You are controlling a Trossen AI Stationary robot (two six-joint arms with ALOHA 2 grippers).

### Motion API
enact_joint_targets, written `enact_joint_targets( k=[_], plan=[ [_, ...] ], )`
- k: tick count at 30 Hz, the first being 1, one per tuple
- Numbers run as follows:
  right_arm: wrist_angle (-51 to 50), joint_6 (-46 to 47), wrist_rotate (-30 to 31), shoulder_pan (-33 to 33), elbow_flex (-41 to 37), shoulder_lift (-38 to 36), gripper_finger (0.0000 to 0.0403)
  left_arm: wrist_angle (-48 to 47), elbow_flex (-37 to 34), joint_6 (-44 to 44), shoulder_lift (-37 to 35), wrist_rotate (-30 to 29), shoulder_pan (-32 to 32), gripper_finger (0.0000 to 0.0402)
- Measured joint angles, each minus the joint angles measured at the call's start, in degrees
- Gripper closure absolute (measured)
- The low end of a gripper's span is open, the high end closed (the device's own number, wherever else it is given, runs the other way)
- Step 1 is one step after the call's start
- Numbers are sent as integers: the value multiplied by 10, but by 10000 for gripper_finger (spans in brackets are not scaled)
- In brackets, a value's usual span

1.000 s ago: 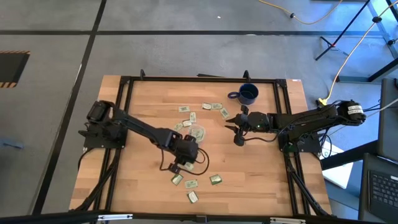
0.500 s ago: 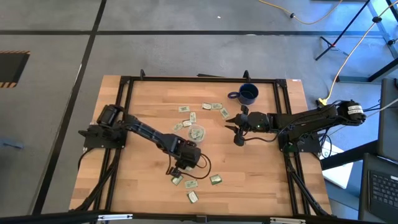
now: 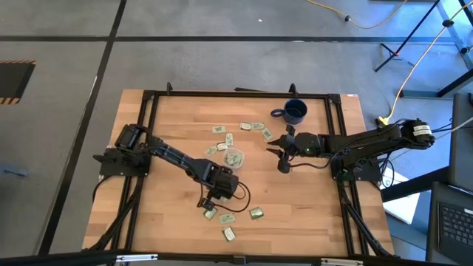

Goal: Pick and place Stevia / Truvia into bins
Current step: Put the light green stevia packet into the container

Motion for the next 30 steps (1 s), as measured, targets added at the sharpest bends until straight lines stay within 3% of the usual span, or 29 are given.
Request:
enact_joint_targets(
  k=[9, 16, 30],
  plan=[
    [3, 1, 0, 0, 0, 0, 285, -27, -1, 7, -98, -47, 10, 389],
    [1, 27, -1, 1, 0, 0, 285, 20, 0, 20, -153, -207, 51, 393],
    [-9, 28, -7, 4, 0, 0, 285, 43, 0, 48, -99, -138, 162, 388]
  ],
)
